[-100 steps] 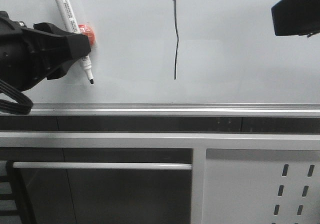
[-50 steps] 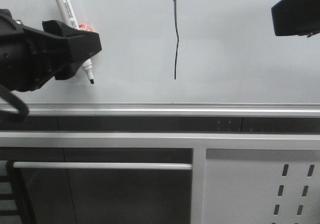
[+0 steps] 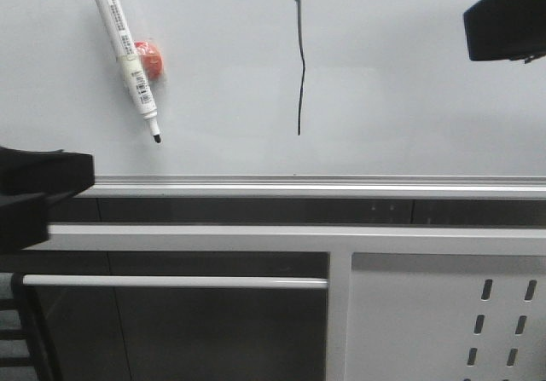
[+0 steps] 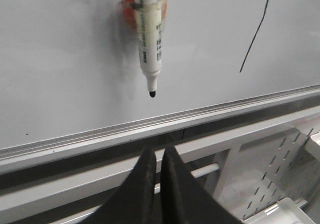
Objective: Write number 1 on whiteboard
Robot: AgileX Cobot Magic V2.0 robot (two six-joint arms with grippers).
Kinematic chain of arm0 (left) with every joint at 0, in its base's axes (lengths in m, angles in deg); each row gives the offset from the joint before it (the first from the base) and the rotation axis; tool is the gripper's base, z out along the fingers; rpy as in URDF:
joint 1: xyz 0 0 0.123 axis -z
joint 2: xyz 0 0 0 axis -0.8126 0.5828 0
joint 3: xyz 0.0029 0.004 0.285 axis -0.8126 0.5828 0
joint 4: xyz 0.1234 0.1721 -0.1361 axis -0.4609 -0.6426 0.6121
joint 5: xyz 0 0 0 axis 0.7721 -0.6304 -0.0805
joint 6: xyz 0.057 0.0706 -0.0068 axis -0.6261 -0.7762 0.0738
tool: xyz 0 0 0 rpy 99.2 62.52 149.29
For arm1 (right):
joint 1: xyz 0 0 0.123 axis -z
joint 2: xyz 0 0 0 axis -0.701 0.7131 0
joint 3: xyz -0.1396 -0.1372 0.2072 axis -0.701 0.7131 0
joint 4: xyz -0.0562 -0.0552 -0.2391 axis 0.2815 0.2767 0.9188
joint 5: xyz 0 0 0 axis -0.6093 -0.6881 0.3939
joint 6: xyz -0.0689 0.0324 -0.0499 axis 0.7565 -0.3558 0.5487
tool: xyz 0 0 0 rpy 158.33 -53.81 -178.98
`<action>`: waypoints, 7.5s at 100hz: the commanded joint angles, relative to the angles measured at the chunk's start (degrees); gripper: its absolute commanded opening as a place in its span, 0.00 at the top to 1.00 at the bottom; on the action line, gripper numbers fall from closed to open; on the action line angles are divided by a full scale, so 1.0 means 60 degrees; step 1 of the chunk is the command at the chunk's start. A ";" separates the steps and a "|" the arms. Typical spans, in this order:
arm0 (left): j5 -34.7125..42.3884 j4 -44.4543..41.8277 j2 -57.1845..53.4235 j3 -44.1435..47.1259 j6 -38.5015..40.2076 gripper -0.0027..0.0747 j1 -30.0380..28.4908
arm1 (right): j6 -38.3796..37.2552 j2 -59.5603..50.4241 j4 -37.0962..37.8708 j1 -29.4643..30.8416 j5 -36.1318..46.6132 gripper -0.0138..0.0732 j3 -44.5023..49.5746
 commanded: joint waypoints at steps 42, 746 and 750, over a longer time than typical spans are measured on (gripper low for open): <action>0.1282 -0.0079 -0.3140 0.1163 -0.0861 0.99 0.0043 | 0.0471 -0.0068 0.0147 0.0000 0.0301 0.92 -0.0238; -1.5153 -0.0219 -1.4296 -0.2047 -0.3467 0.99 -0.5395 | -1.2090 -0.4058 1.4480 0.9507 0.0489 0.92 0.4909; -1.5153 -0.0219 -1.4296 -0.2047 -0.3467 0.99 -0.5395 | -1.2090 -0.4379 1.4480 0.9924 -0.0098 0.92 0.4909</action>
